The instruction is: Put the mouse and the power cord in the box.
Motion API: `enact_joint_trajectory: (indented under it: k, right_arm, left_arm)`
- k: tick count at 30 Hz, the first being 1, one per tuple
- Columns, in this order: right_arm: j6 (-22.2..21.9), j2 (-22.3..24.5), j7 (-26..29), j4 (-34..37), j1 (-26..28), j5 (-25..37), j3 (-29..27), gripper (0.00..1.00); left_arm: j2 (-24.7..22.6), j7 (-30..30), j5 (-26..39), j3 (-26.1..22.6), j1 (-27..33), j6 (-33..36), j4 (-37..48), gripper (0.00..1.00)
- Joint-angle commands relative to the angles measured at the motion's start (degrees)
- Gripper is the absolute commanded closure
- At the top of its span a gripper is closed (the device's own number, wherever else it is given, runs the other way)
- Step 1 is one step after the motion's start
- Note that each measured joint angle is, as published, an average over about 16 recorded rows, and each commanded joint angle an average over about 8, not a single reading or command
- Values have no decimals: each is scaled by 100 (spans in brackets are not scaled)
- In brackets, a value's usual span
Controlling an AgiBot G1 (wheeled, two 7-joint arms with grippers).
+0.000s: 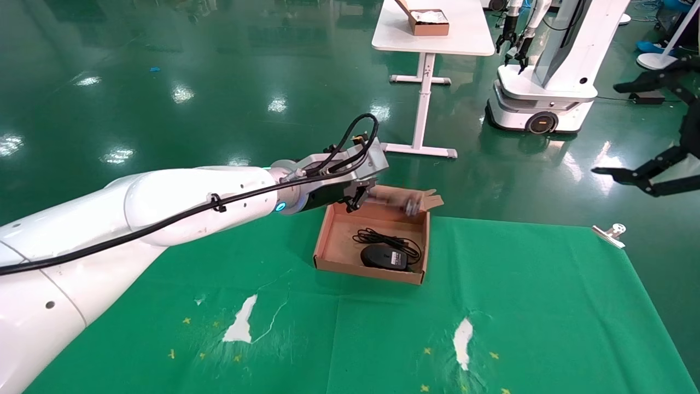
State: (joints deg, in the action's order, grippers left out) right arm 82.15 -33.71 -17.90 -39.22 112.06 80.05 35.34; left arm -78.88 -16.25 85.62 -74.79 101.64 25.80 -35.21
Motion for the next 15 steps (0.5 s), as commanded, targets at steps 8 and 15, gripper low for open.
enact_joint_trajectory:
  k: [8,15]
  right_arm:
    - [-14,13,96,-138,-163,-117,-55,0]
    - [26,-5,393,-490,-690,-517,-258,0]
  left_arm:
    - [139,-2,-148,155,-112,165,-133,0]
    - [614,60,-620,794,-548,815,-547,0]
